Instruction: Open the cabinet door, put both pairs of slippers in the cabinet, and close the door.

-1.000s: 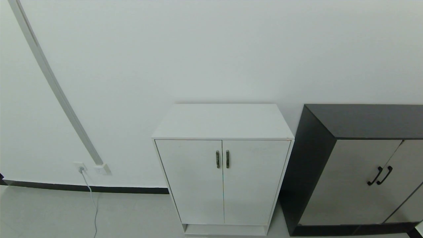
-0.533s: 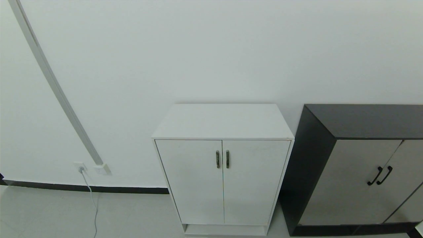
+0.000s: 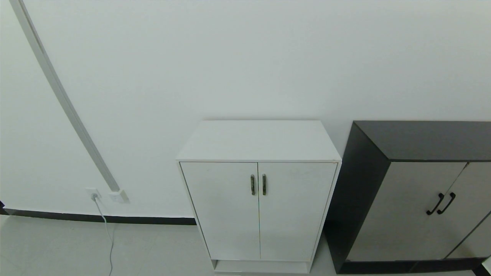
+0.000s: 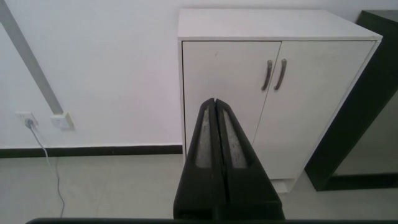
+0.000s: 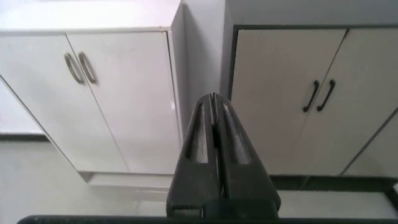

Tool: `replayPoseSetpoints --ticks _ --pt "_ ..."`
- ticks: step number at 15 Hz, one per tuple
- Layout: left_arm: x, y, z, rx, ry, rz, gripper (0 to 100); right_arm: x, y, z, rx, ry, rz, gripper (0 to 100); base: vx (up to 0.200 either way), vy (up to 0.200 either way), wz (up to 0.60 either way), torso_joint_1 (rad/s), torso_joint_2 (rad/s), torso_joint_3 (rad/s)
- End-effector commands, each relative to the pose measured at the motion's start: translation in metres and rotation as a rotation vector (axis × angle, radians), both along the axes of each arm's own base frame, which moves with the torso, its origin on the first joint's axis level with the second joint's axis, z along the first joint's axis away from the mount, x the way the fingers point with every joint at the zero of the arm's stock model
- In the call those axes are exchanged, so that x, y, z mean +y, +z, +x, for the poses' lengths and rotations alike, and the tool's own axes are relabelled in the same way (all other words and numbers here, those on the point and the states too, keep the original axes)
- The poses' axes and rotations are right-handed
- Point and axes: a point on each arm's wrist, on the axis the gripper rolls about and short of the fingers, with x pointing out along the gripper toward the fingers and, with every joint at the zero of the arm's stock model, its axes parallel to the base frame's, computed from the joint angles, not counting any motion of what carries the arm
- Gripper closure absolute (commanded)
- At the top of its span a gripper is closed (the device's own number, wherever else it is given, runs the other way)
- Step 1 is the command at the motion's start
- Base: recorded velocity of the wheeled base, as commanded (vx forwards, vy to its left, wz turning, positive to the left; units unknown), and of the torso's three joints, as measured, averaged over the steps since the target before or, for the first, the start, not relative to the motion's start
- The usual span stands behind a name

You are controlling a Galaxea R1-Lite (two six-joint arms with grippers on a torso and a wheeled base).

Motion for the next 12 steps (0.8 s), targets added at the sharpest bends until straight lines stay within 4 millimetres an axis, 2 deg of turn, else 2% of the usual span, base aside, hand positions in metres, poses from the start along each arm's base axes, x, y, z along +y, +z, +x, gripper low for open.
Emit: replayPoseSetpoints --ticks 1,12 --pt "0.0000 0.0000 0.0000 -0.001 0.000 0.000 100 -0.0003 0.0000 -0.0004 -0.006 -0.014 0.011 100 0.000 0.000 0.00 0.000 0.00 0.000" --pt "0.0000 -0.0004 0.0001 0.001 0.000 0.000 100 -0.0002 -0.0001 -0.0004 -0.005 -0.011 0.007 100 0.000 0.000 0.00 0.000 0.00 0.000"
